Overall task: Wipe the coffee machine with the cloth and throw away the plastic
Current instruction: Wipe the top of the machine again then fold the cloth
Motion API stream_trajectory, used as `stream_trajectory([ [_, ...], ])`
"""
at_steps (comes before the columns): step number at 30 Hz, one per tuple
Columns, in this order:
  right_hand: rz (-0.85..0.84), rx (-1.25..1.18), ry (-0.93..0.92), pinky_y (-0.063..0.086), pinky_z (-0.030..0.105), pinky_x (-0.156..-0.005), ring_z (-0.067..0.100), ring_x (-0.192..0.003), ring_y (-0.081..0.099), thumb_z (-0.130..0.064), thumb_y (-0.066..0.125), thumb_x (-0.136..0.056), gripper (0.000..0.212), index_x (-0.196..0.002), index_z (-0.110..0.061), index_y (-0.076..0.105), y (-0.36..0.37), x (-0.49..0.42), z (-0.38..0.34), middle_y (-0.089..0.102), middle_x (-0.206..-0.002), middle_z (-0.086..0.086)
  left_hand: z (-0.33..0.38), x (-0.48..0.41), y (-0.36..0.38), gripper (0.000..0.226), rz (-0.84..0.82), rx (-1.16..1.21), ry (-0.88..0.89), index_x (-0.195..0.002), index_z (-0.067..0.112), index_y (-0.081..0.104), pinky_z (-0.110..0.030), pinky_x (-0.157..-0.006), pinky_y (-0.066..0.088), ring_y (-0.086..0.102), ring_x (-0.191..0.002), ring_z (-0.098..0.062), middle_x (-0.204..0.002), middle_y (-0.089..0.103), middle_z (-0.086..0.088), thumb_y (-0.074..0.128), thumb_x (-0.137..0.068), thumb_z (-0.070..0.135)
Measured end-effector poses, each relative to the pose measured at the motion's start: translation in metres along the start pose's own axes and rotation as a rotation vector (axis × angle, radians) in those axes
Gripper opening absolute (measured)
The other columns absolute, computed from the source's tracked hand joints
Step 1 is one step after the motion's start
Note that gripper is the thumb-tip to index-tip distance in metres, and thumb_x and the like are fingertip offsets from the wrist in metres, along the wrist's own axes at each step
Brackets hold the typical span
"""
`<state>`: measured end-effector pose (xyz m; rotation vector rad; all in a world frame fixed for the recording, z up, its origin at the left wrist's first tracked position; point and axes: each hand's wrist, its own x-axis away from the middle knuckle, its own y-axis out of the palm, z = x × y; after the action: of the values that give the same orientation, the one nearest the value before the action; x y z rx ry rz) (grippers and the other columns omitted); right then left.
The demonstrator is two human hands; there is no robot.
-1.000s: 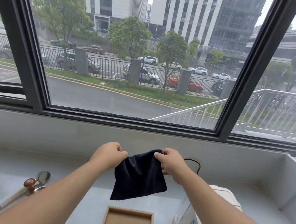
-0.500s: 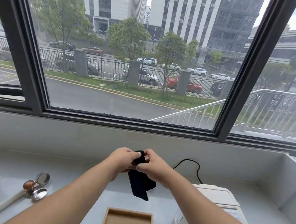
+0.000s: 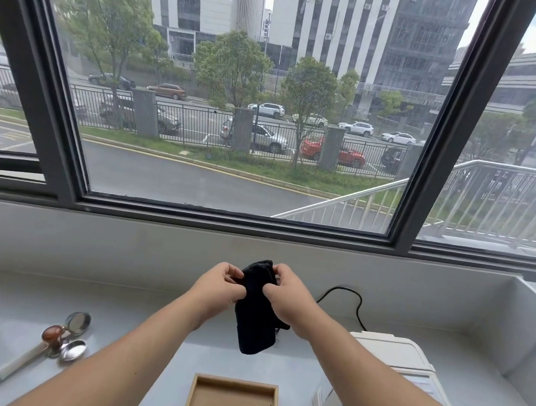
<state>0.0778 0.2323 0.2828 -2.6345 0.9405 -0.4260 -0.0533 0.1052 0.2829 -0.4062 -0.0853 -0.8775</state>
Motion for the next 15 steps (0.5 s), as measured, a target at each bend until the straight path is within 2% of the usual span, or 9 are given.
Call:
stream_trajectory([
  [4, -0.017, -0.27, 0.031, 0.061, 0.047, -0.074, 0.029, -0.09, 0.074, -0.011, 0.046, -0.083, 0.039, -0.113, -0.03, 0.063, -0.002, -0.002, -0.003, 0.075, -0.11, 0.013, -0.011, 0.0, -0.005, 0.064, 0.033, 0.021, -0.045, -0.134, 0.028, 0.047, -0.037, -0.085, 0.049, 0.063, -0.108, -0.021, -0.125, 0.06, -0.004, 0.078, -0.078, 0.027],
  [6, -0.034, -0.387, 0.055, 0.061, 0.048, -0.073, 0.03, -0.087, 0.073, -0.008, 0.046, -0.087, 0.04, -0.114, -0.029, 0.066, -0.003, -0.004, -0.005, 0.076, -0.112, 0.016, -0.013, 0.001, -0.007, 0.08, 0.006, 0.111, -0.125, -0.145, 0.029, 0.042, -0.045, -0.099, 0.045, 0.056, -0.126, -0.025, -0.14, 0.054, -0.004, 0.08, -0.075, 0.038],
  [7, -0.043, -0.448, 0.064, 0.061, 0.049, -0.075, 0.03, -0.088, 0.073, -0.008, 0.046, -0.089, 0.04, -0.114, -0.029, 0.067, -0.004, -0.005, -0.005, 0.077, -0.112, 0.015, -0.014, 0.001, -0.009, 0.08, -0.041, 0.153, -0.166, -0.146, 0.027, 0.045, -0.049, -0.105, 0.044, 0.054, -0.13, -0.025, -0.143, 0.056, -0.003, 0.079, -0.076, 0.042],
  [9, -0.055, -0.553, 0.076, 0.061, 0.048, -0.075, 0.029, -0.089, 0.074, -0.008, 0.045, -0.094, 0.038, -0.117, -0.027, 0.068, -0.005, -0.008, -0.005, 0.078, -0.108, 0.013, -0.018, 0.0, -0.011, 0.064, -0.183, 0.224, -0.215, -0.135, 0.023, 0.063, -0.052, -0.109, 0.048, 0.064, -0.124, -0.025, -0.134, 0.07, -0.002, 0.078, -0.078, 0.049],
  [11, -0.053, -0.621, 0.085, 0.061, 0.047, -0.077, 0.029, -0.091, 0.074, -0.008, 0.044, -0.097, 0.035, -0.12, -0.022, 0.067, -0.007, -0.01, -0.001, 0.078, -0.107, 0.013, -0.019, 0.0, -0.01, 0.047, -0.259, 0.327, -0.203, -0.126, 0.018, 0.07, -0.047, -0.098, 0.059, 0.074, -0.11, -0.026, -0.119, 0.078, -0.006, 0.075, -0.089, 0.045],
  [13, -0.033, -0.636, 0.117, 0.061, 0.051, -0.083, 0.032, -0.098, 0.074, -0.01, 0.043, -0.099, 0.033, -0.12, -0.019, 0.066, -0.006, -0.012, 0.005, 0.078, -0.111, 0.013, -0.022, -0.001, -0.005, 0.034, -0.225, 0.365, -0.156, -0.125, 0.015, 0.068, -0.037, -0.079, 0.063, 0.078, -0.098, -0.023, -0.112, 0.081, -0.006, 0.07, -0.097, 0.035],
  [15, -0.004, -0.595, 0.164, 0.064, 0.052, -0.081, 0.033, -0.104, 0.074, -0.014, 0.041, -0.101, 0.031, -0.121, -0.021, 0.064, -0.003, -0.013, 0.013, 0.076, -0.116, 0.014, -0.027, -0.003, 0.0, 0.027, -0.139, 0.351, -0.121, -0.122, 0.015, 0.065, -0.032, -0.067, 0.062, 0.079, -0.091, -0.019, -0.107, 0.082, -0.003, 0.071, -0.098, 0.026],
])
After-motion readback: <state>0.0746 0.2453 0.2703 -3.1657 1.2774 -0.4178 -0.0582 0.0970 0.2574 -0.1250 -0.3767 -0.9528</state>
